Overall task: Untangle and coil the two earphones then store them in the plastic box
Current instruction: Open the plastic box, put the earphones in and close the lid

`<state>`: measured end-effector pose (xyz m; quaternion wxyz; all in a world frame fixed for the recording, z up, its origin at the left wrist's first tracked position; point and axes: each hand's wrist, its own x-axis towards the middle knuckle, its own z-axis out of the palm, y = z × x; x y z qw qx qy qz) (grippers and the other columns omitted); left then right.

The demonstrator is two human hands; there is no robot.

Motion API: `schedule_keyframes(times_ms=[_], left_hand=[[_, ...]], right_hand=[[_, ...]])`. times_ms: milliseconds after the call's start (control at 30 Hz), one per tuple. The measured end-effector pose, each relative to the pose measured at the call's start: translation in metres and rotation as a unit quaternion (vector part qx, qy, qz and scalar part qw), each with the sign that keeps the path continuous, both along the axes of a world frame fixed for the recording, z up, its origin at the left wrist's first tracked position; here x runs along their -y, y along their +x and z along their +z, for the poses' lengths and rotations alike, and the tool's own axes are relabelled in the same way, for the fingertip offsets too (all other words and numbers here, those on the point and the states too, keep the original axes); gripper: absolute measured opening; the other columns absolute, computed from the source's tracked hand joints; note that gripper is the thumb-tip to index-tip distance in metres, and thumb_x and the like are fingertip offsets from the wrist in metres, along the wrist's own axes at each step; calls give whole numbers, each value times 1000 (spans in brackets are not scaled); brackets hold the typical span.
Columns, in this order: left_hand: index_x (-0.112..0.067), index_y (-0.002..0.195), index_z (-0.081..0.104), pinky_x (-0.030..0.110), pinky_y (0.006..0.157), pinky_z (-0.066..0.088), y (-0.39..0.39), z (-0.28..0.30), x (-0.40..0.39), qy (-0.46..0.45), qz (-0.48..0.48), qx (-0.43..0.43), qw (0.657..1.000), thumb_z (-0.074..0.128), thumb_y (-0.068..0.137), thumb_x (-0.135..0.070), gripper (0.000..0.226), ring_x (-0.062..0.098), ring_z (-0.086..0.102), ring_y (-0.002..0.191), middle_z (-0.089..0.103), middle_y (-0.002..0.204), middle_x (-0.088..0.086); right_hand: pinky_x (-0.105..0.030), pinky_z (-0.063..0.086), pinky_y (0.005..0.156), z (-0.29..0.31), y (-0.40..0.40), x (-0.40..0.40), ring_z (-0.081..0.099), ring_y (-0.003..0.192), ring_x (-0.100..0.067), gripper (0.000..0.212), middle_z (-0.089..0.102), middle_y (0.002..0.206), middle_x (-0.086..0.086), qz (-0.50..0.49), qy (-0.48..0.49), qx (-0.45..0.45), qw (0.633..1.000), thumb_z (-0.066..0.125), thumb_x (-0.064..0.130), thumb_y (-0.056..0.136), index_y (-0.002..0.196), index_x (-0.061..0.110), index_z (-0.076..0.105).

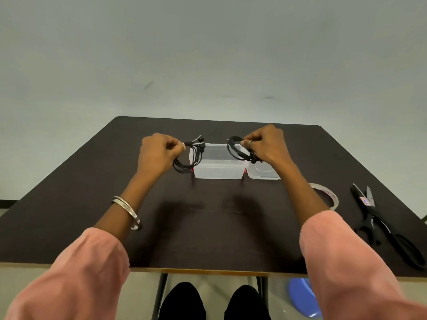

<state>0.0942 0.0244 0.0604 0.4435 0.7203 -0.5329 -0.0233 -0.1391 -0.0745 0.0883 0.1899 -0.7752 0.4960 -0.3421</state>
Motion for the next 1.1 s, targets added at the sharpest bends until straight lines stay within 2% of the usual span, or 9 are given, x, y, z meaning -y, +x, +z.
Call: schedule_keyframes(times_ms=[200,267,367,600,733,800,867,967,1100], left_hand=[[-8,87,77,2,47,33,18,8,14,-21,39,-61,997,68,86,-21,15,3,50,52,67,69,4],[-9,88,77,5,47,35,19,5,18,-17,39,-65,997,68,86,-21,15,3,49,51,68,71,5],[-9,86,77,10,48,36,19,-2,23,-4,35,-65,997,69,86,-21,14,5,47,50,68,69,6],[-12,74,75,22,53,39,13,-13,35,17,17,-58,998,69,85,-22,15,11,46,49,62,57,0],[-16,76,76,21,52,38,3,-6,44,26,7,-46,999,69,86,-23,14,9,47,46,61,55,-5],[-16,78,77,26,59,45,-4,0,51,32,3,-32,999,68,85,-23,14,9,51,51,69,65,-2],[-20,80,78,35,74,51,-11,6,58,46,7,-11,999,67,85,-26,14,14,58,65,74,79,-2],[-26,86,78,41,90,44,-23,10,72,75,11,24,997,63,85,-27,15,19,61,89,73,85,-5],[-30,92,77,45,92,32,-33,3,90,146,11,77,986,66,85,-36,14,30,39,118,68,102,-1]], right_hand=[[-43,52,87,-16,43,35,65,79,-18,11,75,85,-3,9,-2,-115,993,74,23,82,88,15,78],[-44,41,96,-23,52,40,62,93,-21,14,74,90,-1,4,-12,-199,980,73,29,82,89,19,77],[-43,30,95,-33,61,41,58,100,-22,15,72,93,0,12,-24,-272,962,72,34,82,90,21,76],[-43,31,96,-44,63,46,57,100,-23,28,71,94,-3,20,-4,-294,956,69,42,82,95,17,76],[-44,31,96,-36,57,49,56,99,-23,26,72,93,-5,24,33,-238,971,68,39,85,94,15,76],[-44,31,97,-30,53,48,56,102,-23,21,73,97,-5,27,37,-202,978,69,32,85,96,15,77],[-45,37,100,-26,47,49,59,102,-22,15,74,99,-2,28,39,-144,988,71,26,85,94,16,77],[-50,46,96,-22,29,48,65,97,-20,7,75,92,1,-10,36,10,999,72,19,84,86,16,77],[-33,52,88,-22,0,36,64,84,-11,10,74,92,-3,-70,38,148,986,69,16,87,89,10,76]])
